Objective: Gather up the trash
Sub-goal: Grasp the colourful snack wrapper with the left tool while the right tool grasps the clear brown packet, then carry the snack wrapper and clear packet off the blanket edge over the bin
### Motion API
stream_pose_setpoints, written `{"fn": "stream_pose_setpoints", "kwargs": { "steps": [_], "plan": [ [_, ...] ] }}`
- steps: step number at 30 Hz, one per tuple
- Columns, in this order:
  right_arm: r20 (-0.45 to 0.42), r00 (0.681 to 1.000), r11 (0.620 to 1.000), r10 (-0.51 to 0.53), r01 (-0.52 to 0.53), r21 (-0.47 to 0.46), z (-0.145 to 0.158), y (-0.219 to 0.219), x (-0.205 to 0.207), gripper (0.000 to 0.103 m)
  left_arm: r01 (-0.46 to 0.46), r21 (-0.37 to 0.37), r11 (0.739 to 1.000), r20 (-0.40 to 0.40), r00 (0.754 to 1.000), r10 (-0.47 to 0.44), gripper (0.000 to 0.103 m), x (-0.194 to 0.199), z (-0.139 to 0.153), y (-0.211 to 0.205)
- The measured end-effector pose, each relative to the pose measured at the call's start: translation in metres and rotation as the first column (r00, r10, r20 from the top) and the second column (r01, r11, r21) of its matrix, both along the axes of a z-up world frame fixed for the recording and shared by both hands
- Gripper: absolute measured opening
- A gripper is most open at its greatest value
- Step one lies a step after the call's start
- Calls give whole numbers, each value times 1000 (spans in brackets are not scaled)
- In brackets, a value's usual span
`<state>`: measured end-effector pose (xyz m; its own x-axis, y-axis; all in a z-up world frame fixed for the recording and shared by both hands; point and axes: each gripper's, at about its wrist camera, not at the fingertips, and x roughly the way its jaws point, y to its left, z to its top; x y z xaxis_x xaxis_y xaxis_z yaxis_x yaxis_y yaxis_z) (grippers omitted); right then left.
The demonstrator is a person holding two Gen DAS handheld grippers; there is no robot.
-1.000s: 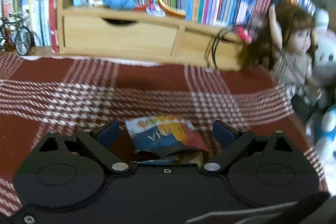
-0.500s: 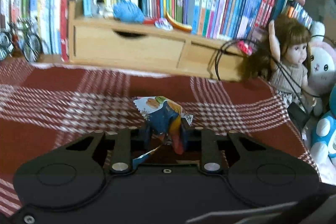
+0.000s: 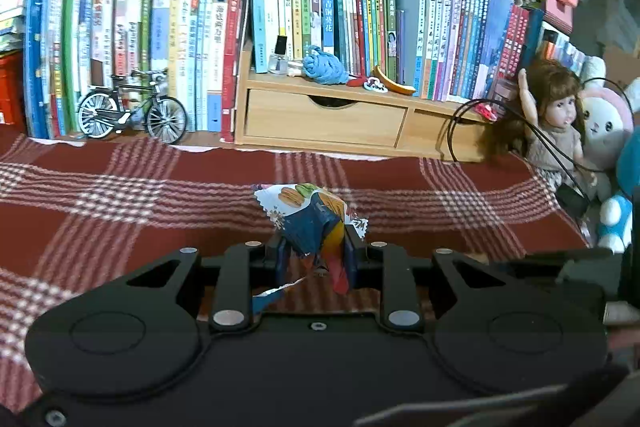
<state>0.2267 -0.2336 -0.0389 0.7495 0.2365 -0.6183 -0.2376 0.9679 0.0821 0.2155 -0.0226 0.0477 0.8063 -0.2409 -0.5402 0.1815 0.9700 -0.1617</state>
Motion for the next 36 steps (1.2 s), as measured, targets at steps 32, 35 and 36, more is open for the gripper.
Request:
{"fn": "stream_pose_setpoints", "kwargs": {
  "steps": [32, 35, 36],
  "plan": [
    [-42, 937, 932, 347, -339, 129, 2, 6, -329, 22, 217, 11, 976, -85, 973, -215, 27, -381, -8, 43],
    [-76, 926, 924, 370, -358, 136, -12, 14, -344, 22, 243, 42, 969, -159, 959, -233, 28, -397, -25, 39],
    [-90, 922, 922, 377, -363, 138, -18, 17, -349, 22, 255, 57, 965, -198, 951, -239, 28, -400, -32, 36]
  ]
}}
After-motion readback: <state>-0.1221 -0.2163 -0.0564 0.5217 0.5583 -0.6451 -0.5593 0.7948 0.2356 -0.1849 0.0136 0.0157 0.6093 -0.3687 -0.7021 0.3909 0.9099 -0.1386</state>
